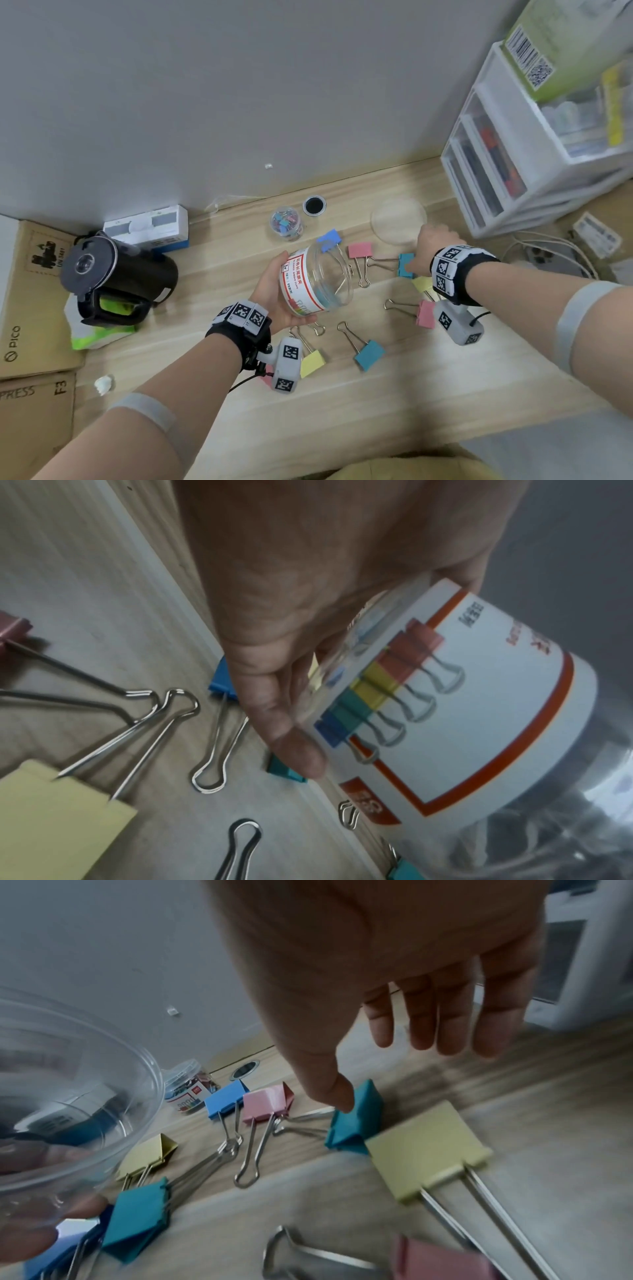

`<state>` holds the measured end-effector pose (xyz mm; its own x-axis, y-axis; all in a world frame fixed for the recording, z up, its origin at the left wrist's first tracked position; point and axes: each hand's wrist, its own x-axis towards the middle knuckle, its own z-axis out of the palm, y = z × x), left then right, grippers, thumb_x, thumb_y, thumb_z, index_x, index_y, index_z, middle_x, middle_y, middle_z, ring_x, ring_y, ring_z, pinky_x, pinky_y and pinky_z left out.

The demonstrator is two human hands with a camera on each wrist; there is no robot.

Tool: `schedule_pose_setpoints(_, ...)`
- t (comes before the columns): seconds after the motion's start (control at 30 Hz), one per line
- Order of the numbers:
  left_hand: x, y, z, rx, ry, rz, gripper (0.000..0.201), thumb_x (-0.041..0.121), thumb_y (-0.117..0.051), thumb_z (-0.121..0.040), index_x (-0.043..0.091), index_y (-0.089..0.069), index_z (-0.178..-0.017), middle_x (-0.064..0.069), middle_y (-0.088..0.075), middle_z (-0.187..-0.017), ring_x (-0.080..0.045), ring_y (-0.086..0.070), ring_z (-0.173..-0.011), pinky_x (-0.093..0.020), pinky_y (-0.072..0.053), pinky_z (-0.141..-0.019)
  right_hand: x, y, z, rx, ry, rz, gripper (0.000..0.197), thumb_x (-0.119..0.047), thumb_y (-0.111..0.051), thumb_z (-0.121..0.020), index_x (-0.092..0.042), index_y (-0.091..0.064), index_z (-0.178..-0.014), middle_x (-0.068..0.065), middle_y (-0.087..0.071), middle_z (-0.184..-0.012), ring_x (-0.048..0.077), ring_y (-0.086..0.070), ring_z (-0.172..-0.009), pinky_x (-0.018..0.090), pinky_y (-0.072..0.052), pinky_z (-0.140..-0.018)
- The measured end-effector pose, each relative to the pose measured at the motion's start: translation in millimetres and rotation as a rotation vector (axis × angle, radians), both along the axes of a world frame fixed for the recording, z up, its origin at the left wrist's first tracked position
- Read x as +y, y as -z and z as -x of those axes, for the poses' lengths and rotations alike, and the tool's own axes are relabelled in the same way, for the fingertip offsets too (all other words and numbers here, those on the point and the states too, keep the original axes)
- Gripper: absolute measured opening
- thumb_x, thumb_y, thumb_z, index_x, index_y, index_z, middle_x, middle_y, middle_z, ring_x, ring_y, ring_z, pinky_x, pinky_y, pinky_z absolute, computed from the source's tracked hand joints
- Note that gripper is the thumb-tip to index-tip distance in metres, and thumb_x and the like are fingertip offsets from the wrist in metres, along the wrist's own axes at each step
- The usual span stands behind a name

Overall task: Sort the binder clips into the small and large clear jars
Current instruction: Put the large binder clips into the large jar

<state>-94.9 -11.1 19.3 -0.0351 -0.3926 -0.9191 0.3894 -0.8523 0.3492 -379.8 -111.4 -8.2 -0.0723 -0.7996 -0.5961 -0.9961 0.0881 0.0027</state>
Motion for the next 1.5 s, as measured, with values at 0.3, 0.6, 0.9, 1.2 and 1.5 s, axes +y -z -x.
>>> schedule_pose_setpoints(0.3, 28.2, 6.3, 9.9, -0.013, 0.039, -0.039, 0.065, 0.073, -0.045, -0.091, 0.014, -0.07, -0.105, -0.021, -0.072, -0.108, -0.041, -0.065, -0.103, -0.057, -0.043, -0.109, 44.9, 30.6, 15.6, -0.046, 0.052, 0.023, 0.04, -0.026, -0.063, -0.078, -0.014, -0.047, -0.113, 0.006, -0.056, -0.094, 0.027, -0.057, -0.084, 0.033, -0.047, -0.062)
schedule_pose_setpoints(0.6, 42.2, 1.0, 0.0, -0.047, 0.026, -0.01, 0.07, 0.074, -0.045, -0.09, 0.014, -0.068, -0.117, -0.021, -0.073, -0.11, -0.039, -0.068, -0.099, -0.05, -0.053, -0.089, 40.8, 25.8, 16.2, -0.175, 0.136, 0.01, 0.046, -0.027, -0.072, -0.076, -0.016, -0.038, -0.105, 0.009, -0.04, -0.107, 0.027, -0.055, -0.08, 0.038, -0.048, -0.064)
schedule_pose_setpoints(0.9, 50.0, -3.4, -2.3, -0.035, -0.025, 0.011, 0.074, 0.074, -0.044, -0.09, 0.013, -0.068, -0.124, -0.02, -0.074, -0.11, -0.039, -0.068, -0.099, -0.05, -0.052, -0.092, 31.9, 33.0, 2.3, -0.261, 0.037, 0.071, 0.055, -0.013, -0.071, -0.077, -0.011, -0.039, -0.122, 0.014, -0.042, -0.119, 0.03, -0.053, -0.09, 0.04, -0.05, -0.073)
schedule_pose_setpoints(1.2, 58.6, -4.6, -12.9, 0.007, -0.149, 0.032, 0.07, 0.065, -0.047, -0.09, 0.014, -0.064, -0.136, -0.02, -0.07, -0.128, -0.043, -0.063, -0.119, -0.052, -0.054, -0.091, 26.5, 32.2, -1.7, -0.191, -0.065, 0.055, 0.043, -0.028, -0.067, -0.082, -0.013, -0.049, -0.118, 0.006, -0.044, -0.103, 0.027, -0.055, -0.083, 0.035, -0.047, -0.065)
schedule_pose_setpoints(1.5, 45.7, -14.1, -22.0, -0.006, -0.213, 0.032, 0.072, 0.068, -0.043, -0.093, 0.013, -0.063, -0.136, -0.024, -0.068, -0.128, -0.044, -0.061, -0.123, -0.053, -0.053, -0.091, 15.4, -25.5, -16.5, -0.687, -0.085, 0.061, 0.049, -0.036, -0.084, -0.071, -0.025, -0.062, -0.114, -0.007, -0.062, -0.094, 0.002, -0.058, -0.07, 0.016, -0.043, -0.064)
